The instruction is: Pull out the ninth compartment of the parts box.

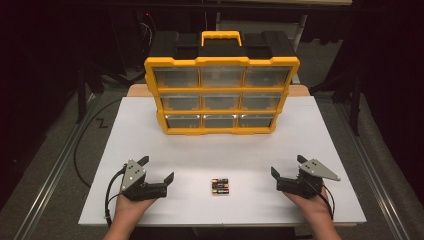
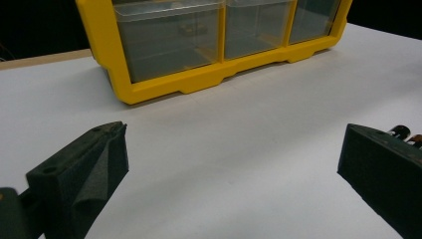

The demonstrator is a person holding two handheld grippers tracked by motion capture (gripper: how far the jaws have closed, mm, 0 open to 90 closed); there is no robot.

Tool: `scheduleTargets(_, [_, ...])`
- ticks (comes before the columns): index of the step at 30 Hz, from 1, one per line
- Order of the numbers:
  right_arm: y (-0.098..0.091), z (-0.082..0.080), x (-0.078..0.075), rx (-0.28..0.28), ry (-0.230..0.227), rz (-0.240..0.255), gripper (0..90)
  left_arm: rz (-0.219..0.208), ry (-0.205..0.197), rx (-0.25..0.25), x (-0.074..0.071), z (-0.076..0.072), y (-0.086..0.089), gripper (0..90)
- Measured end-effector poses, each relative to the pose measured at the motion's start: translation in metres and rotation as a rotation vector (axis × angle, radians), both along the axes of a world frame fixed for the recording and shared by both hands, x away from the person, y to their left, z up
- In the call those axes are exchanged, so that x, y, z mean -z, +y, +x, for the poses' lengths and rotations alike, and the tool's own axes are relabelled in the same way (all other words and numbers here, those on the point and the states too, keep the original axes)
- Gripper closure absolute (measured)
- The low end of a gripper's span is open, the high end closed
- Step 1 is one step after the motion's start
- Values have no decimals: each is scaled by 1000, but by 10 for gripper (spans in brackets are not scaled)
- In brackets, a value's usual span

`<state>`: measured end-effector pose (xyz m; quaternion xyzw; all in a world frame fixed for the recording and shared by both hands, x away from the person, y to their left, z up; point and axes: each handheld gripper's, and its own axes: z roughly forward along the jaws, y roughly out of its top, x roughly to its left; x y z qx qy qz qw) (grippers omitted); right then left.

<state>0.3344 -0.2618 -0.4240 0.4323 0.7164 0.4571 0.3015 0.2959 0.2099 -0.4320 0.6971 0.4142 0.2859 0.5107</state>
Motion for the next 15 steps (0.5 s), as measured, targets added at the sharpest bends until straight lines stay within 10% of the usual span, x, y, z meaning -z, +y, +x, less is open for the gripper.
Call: scheduleTargets(15, [1, 4, 1, 31, -13, -22, 10, -2, -13, -6, -1, 0, 0, 1])
